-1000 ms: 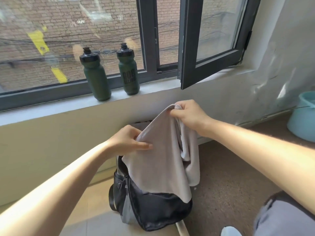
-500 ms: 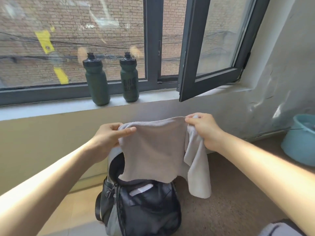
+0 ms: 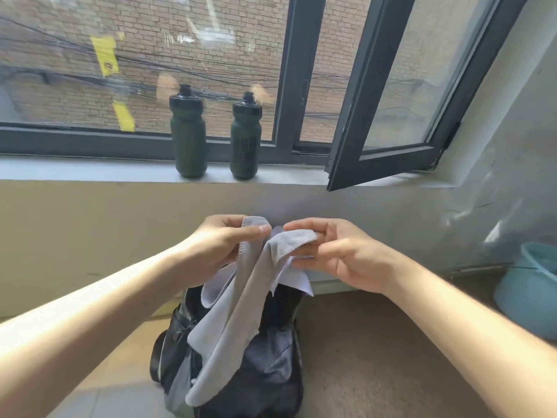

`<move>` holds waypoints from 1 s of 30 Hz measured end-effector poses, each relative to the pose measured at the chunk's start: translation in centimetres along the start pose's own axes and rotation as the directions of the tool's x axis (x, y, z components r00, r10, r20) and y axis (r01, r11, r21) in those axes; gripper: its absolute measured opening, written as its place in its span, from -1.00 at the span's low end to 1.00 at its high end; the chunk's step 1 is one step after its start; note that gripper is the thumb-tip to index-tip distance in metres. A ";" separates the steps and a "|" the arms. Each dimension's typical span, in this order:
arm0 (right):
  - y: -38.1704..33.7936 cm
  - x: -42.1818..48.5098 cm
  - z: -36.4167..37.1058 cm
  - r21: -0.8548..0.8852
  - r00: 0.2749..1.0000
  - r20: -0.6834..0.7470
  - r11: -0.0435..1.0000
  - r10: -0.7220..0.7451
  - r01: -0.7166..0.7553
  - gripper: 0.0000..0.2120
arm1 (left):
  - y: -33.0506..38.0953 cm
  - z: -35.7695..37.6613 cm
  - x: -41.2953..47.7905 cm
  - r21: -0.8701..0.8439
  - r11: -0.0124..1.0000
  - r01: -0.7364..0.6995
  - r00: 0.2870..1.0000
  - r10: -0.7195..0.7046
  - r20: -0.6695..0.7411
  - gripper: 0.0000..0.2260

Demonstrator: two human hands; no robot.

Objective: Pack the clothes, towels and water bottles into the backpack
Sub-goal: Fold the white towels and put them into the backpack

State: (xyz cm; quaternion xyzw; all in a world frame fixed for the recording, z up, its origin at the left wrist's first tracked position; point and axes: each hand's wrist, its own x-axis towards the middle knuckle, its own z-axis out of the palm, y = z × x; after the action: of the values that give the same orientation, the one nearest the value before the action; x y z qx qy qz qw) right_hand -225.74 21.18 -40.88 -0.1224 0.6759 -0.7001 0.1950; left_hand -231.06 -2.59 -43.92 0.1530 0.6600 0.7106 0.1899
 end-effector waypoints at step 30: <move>0.9 1.1 1.3 -0.780 0.945 -0.189 0.626 -0.267 0.021 -0.55 | -0.3 2.1 -1.1 0.142 0.986 -0.092 0.995 0.088 0.040 -0.82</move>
State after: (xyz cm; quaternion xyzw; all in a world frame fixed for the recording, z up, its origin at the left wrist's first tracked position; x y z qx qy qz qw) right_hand -226.11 19.54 -41.81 -0.1450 0.9173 -0.3693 -0.0330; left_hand -229.03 -1.23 -44.03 0.2079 0.6986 0.6664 0.1572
